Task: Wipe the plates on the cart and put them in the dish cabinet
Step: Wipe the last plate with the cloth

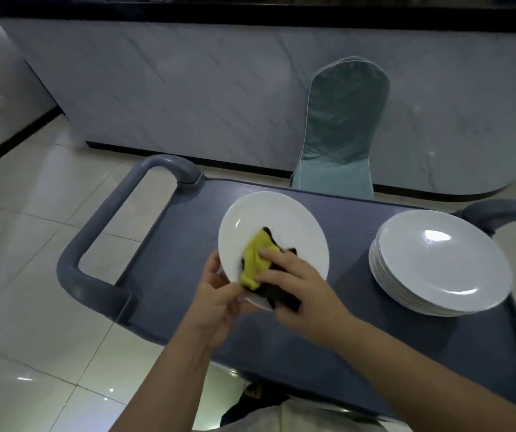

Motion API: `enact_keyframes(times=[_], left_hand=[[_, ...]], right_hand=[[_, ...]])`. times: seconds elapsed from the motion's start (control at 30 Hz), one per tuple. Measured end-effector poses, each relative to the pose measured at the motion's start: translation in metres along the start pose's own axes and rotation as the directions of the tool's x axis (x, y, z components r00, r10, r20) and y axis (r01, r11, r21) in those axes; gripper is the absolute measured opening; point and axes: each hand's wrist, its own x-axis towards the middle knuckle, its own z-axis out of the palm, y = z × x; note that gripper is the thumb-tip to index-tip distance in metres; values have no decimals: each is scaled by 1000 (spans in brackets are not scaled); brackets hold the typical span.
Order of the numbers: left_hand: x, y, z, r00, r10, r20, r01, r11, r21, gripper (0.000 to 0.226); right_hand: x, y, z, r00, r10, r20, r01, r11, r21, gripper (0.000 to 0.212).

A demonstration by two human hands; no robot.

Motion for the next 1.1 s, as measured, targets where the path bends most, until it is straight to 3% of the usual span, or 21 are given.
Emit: enact_keyframes(times=[0.1, 0.17, 0.23, 0.33, 0.4, 0.47, 0.57, 0.63, 0.7, 0.83, 0.9, 1.0, 1.1], left_hand=[[-1, -9, 4, 999, -26, -34, 27, 999, 26, 76], [-3, -15, 11, 998, -58, -22, 59, 998, 38, 74], [-2, -17, 17, 997, -78, 1, 78, 996, 38, 74], [4, -11, 18, 997, -64, 34, 64, 998, 3, 75], [8, -5, 13, 998, -43, 36, 43, 999, 4, 73], [9, -6, 9, 999, -37, 7, 37, 999, 24, 74], [5, -15, 16, 998, -56, 5, 55, 995, 78, 84], [5, -21, 24, 997, -70, 33, 67, 993, 92, 85], [6, -21, 30, 997, -71, 38, 69, 996, 59, 76], [12, -8, 26, 998, -30, 51, 30, 1000, -1, 72], [13, -3, 17, 999, -10, 33, 10, 1000, 8, 72], [8, -5, 11, 1000, -10, -3, 10, 1000, 13, 67], [0, -10, 19, 999, -33, 32, 31, 999, 43, 70]], right_hand=[[-38, 40, -19, 980, 193, -40, -193, 981, -3, 44], [-20, 55, -28, 917, 376, -135, -380, 925, 3, 49], [20, 47, -27, 870, 451, -201, -457, 889, 17, 53], [51, 15, -14, 939, 306, -154, -301, 952, 54, 48], [24, 4, -5, 986, 150, -67, -148, 988, 45, 42], [-21, 9, -6, 995, 104, -2, -104, 993, 54, 40], [-49, 46, -25, 969, 235, -75, -231, 972, 48, 46], [-21, 62, -35, 893, 395, -217, -394, 918, 49, 51], [24, 54, -37, 847, 453, -278, -456, 888, 60, 54], [39, 11, -17, 981, 161, -107, -159, 987, 29, 45], [3, 8, -15, 998, 64, -9, -64, 998, 28, 40], [-36, 34, -40, 989, 142, 39, -143, 989, 28, 44], [-13, 54, -62, 934, 338, -119, -338, 941, 20, 48]])
